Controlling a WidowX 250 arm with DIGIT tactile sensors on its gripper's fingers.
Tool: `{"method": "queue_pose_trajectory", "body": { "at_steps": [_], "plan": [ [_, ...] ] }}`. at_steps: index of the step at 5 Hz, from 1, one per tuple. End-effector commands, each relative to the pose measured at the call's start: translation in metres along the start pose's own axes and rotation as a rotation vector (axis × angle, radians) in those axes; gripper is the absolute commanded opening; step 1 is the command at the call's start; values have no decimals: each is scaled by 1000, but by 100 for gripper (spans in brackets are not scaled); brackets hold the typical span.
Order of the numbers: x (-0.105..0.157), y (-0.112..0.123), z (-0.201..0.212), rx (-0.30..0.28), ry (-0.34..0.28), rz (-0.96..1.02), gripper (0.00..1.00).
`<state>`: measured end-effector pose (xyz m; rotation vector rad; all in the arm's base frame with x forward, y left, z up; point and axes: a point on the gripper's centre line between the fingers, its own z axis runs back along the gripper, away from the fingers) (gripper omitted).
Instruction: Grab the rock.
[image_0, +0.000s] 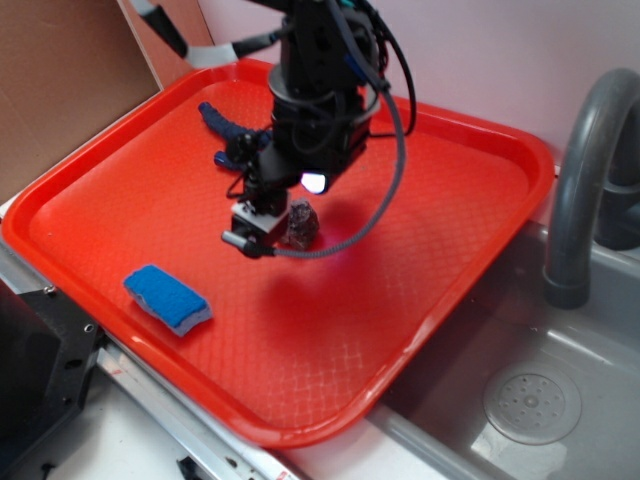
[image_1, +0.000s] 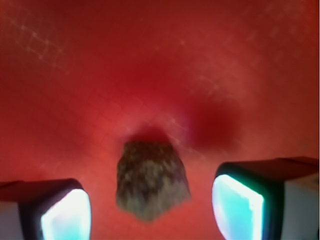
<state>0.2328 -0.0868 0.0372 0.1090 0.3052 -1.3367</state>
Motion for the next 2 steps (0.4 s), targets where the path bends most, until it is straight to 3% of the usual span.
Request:
{"method": "queue_pose_trajectory", "body": {
  "at_steps": [1,2],
  "plan": [
    [9,-14,-10,109,-49,80,100],
    [4,-11,-9,125,-75,124,0]
  ]
}}
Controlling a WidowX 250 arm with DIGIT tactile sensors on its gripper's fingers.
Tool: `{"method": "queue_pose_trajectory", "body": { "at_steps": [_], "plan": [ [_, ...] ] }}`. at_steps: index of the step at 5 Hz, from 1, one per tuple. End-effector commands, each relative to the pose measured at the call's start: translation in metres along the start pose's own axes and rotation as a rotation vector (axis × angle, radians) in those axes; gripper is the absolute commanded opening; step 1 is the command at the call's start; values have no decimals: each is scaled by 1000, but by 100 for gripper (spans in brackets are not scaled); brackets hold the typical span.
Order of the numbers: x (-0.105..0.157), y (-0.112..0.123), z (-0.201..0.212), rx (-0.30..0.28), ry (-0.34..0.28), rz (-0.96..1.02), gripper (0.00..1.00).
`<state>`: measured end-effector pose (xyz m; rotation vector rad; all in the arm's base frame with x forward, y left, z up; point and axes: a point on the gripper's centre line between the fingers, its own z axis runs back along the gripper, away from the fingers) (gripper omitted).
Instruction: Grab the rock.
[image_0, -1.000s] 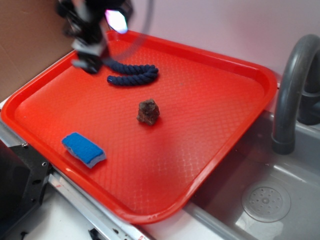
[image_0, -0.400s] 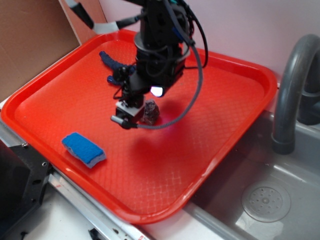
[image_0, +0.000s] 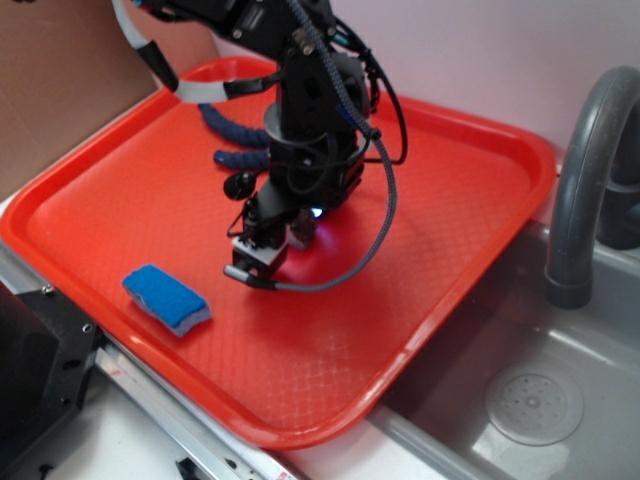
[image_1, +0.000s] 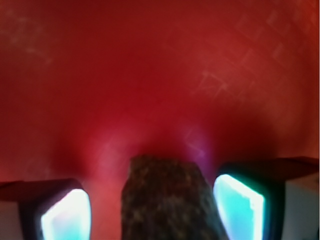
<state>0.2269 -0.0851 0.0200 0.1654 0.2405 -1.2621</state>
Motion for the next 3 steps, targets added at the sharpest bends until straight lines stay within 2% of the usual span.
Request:
{"method": "queue_pose_trajectory", "body": {
  "at_steps": [1,2,3],
  "plan": [
    [-2,-4,13,69,-128,117,0],
    [-29,3,45,92,-212,378,0],
    [-74,13,84,133,-211,639,0]
  ]
}}
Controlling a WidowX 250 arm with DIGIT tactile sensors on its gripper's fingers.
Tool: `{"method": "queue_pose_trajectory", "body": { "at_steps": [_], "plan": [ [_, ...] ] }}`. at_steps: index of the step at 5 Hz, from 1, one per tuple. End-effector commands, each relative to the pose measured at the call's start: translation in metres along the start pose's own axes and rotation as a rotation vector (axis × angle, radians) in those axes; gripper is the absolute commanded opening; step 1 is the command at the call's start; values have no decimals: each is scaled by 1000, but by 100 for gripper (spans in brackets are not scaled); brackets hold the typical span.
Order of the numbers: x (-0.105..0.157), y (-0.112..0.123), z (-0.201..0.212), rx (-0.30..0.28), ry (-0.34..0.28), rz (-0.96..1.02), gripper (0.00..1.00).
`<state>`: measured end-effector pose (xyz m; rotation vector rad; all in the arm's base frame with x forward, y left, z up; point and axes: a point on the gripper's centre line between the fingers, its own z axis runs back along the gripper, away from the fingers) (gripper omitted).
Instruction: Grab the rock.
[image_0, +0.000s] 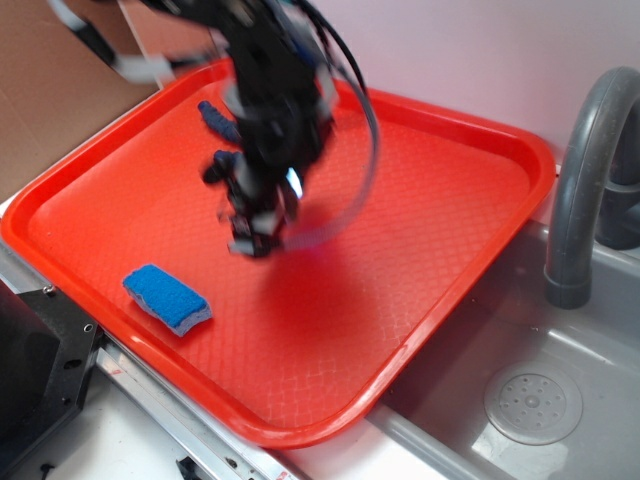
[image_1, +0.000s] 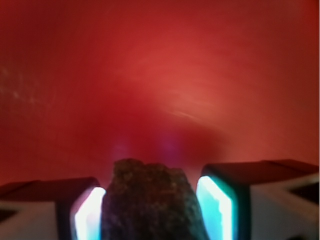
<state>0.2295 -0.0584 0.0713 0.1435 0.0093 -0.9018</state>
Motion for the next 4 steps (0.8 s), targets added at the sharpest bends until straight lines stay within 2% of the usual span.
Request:
{"method": "queue_pose_trajectory", "body": {
  "at_steps": [1,2,3,4],
  "plan": [
    [-40,27,94,101,-38,509,0],
    [-45,23,128,60,-78,768,0],
    [-35,21,129,72,-62,1019,0],
    [-31,21,117,23,-12,1094,0]
  ]
}}
